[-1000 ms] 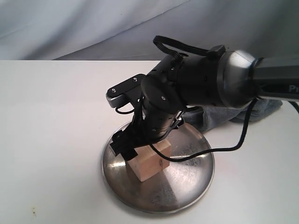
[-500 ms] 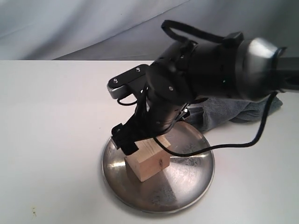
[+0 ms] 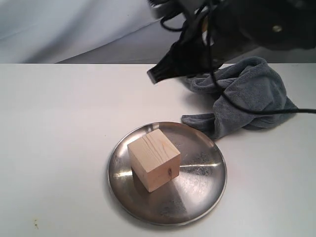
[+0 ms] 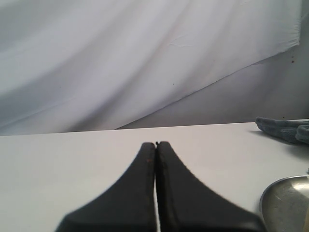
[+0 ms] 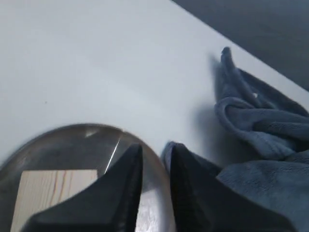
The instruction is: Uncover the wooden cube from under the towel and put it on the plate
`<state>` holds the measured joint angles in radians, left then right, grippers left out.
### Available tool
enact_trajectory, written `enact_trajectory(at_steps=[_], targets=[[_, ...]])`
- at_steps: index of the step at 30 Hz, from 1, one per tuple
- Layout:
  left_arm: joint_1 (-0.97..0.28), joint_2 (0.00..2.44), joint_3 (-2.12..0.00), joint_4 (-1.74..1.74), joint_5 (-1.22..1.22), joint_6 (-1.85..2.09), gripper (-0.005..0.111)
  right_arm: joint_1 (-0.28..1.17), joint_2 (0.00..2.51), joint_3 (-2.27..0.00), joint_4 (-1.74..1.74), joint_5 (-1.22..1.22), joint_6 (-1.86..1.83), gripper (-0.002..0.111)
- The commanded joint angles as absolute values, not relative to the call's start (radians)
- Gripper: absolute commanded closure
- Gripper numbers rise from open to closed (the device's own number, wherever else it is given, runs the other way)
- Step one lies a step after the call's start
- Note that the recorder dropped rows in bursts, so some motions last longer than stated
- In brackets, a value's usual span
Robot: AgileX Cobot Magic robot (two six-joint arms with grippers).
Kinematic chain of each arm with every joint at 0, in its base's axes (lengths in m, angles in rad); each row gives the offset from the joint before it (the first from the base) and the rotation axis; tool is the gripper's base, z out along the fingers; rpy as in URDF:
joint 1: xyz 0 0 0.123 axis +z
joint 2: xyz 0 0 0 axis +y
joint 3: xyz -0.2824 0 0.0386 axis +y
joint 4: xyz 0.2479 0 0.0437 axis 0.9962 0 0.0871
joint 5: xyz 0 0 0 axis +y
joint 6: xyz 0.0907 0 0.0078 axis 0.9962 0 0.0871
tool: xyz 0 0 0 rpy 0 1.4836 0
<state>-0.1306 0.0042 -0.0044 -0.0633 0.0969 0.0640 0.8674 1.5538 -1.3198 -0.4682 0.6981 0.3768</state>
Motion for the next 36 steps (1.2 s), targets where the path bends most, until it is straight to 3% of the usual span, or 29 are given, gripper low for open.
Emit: enact_trajectory(at_steps=[1, 20, 27, 36], targets=[[-0.128, 0.000, 0.000, -0.066, 0.086, 0.062, 0.107, 0.794, 1.475, -1.322, -0.466, 0.631, 0.364, 0.090], [-0.128, 0.000, 0.000, -0.066, 0.086, 0.062, 0.107, 0.465, 1.279, -1.297, -0.450, 0.247, 0.307, 0.090], [-0.128, 0.000, 0.000, -0.066, 0.086, 0.062, 0.107, 0.216, 1.081, -1.049, -0.148, 0.000, 0.025, 0.090], [-0.128, 0.000, 0.000, -0.066, 0.086, 0.062, 0.107, 0.079, 0.746, -0.723, 0.022, -0.106, -0.124, 0.092]])
